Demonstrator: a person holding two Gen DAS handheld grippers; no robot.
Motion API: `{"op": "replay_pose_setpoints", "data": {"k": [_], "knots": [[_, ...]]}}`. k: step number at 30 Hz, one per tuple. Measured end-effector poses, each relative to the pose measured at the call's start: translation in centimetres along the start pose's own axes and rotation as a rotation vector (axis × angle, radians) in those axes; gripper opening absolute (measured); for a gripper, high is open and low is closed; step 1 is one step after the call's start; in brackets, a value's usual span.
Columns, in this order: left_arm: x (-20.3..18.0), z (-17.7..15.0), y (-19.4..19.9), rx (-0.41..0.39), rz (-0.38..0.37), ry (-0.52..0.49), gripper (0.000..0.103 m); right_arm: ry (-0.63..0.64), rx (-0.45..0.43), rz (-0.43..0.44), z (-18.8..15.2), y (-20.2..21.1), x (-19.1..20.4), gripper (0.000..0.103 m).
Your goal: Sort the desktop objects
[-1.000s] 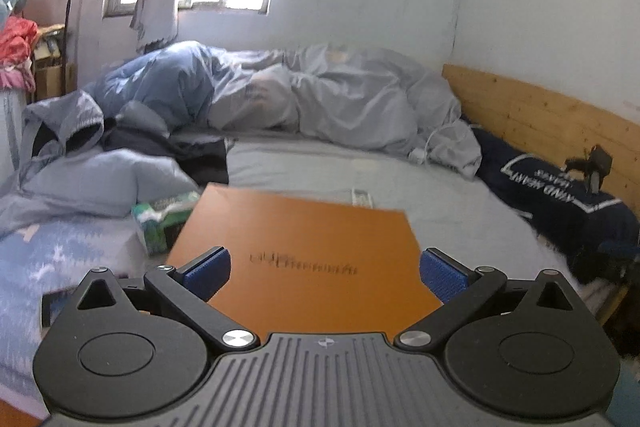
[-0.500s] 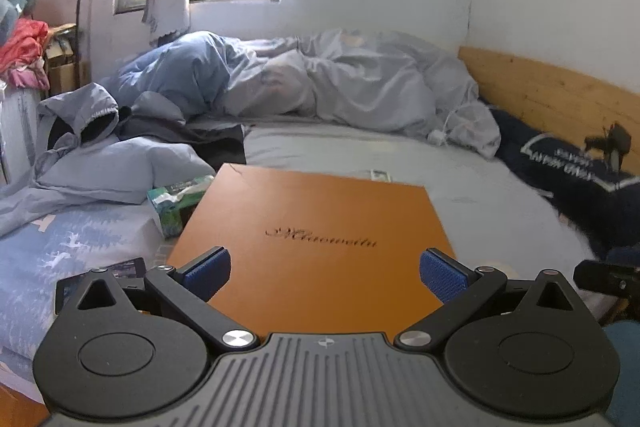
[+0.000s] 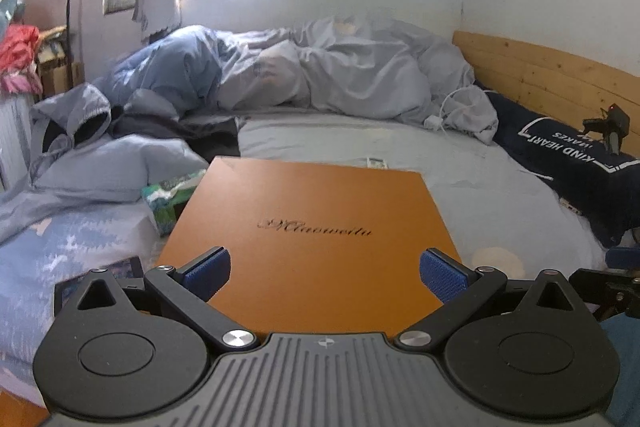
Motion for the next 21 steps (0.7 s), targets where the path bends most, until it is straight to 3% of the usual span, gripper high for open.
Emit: {"op": "replay_pose_setpoints", "data": {"k": [21], "knots": [[-1.8,-0.1,-0.1,-0.004,-0.02,-0.093,0.103,-0.014,0.02,0.004,-0.3,-0.4,-0.3,0.103]]}}
Point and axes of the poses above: each gripper's, at about its wrist camera, not at the fingertips, and y roughly against the way its jaws point, x to its left, z to its top, the point moved 5 cm from there along -y, roughly the way its jaws point, and after that the axes turned 9 degrees about -z, right-handed, at the moved point
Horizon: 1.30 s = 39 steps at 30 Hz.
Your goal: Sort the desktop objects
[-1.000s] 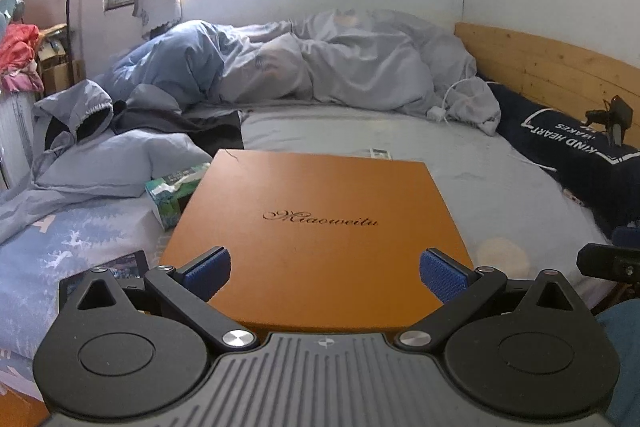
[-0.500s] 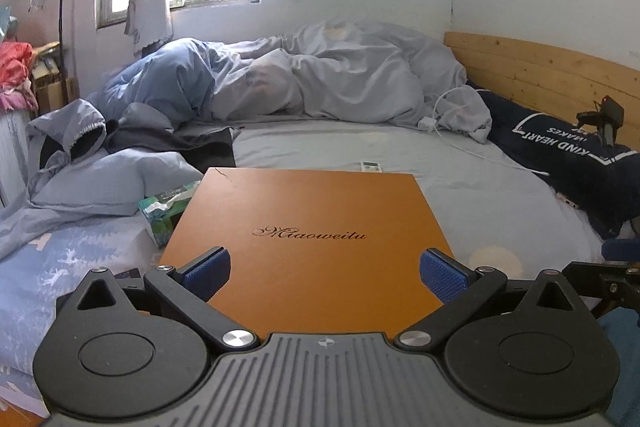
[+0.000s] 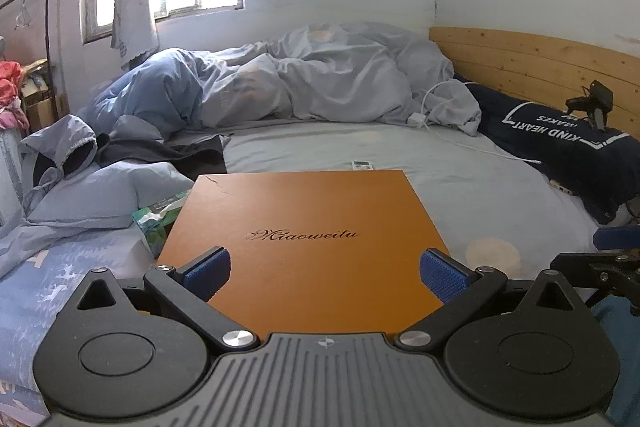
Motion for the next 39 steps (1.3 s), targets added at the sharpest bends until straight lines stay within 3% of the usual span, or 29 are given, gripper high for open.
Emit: {"op": "replay_pose_setpoints", "data": {"k": [39], "knots": [[-0.19,-0.06,-0.18,0.007,-0.009,-0.035,0.103,0.014,0.015,0.001,-0.35,-0.34,0.51,0.103]]}}
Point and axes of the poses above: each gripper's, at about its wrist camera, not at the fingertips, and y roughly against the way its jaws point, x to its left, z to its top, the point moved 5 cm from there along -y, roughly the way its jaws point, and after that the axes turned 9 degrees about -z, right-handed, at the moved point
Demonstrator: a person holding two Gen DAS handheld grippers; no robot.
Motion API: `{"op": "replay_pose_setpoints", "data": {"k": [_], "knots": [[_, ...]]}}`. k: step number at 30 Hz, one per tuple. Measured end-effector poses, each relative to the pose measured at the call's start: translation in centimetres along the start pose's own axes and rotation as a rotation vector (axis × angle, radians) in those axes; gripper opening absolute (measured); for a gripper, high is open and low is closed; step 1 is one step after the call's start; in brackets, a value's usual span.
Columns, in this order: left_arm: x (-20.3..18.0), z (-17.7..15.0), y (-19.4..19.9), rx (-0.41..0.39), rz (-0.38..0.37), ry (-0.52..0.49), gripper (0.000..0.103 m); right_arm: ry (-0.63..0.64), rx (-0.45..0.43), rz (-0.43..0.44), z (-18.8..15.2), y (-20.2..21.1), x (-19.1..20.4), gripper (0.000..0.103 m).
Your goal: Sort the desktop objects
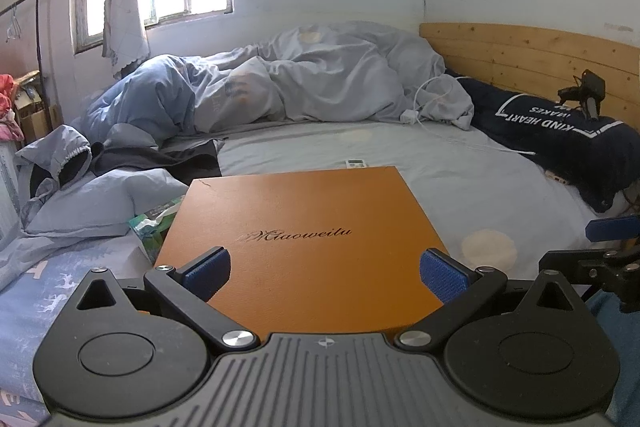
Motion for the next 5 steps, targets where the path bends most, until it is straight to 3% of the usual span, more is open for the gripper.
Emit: {"op": "replay_pose_setpoints", "data": {"k": [5], "knots": [[0.09,-0.04,0.0,0.003,0.0,0.005,0.103,0.001,0.0,0.001,0.02,-0.05,-0.05,0.103]]}}
Point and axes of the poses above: each gripper's, at about its wrist camera, not at the fingertips, and y roughly against the way its jaws point, x to its left, z to its top, the point moved 5 cm from there along -y, roughly the way its jaws point, and after that the axes turned 9 degrees about -z, right-handed, at the moved point
